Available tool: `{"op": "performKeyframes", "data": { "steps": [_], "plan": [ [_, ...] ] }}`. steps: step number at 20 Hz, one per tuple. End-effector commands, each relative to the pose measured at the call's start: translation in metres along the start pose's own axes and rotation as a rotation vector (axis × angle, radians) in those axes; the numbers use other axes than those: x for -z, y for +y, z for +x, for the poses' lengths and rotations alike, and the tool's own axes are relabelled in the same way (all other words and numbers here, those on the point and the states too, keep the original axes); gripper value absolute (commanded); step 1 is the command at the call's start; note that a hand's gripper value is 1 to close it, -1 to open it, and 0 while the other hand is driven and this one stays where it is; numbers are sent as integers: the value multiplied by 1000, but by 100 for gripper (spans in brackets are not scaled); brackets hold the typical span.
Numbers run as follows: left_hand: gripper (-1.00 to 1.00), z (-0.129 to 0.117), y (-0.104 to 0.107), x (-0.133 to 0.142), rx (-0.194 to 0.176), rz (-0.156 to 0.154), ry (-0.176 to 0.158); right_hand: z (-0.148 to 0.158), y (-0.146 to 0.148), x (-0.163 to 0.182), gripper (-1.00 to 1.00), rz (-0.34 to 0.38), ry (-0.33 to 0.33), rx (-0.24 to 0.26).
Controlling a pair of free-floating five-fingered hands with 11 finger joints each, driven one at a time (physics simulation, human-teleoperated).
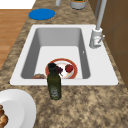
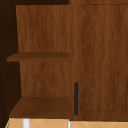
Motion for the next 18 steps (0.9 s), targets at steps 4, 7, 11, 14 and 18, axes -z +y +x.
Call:
{"op": "performKeyframes", "data": {
  "steps": [4, 7, 11, 14, 18],
  "plan": [
    [-100, -16, -17, 18, -22, -105, 49, 0, 0, 0, 0, 0, 0, 0],
    [-100, -20, -18, 27, -29, -140, 64, 0, 0, 0, 0, 0, 0, 0],
    [-100, -20, -23, 34, -40, -180, 87, 0, 0, 0, 0, 0, 0, 0],
    [-100, -20, -27, 37, -50, -218, 106, 0, 0, 0, 0, 0, 0, 0],
    [-100, -20, -31, 41, -47, -269, 123, 0, 0, 0, 0, 0, 0, 0]
  ]
}}
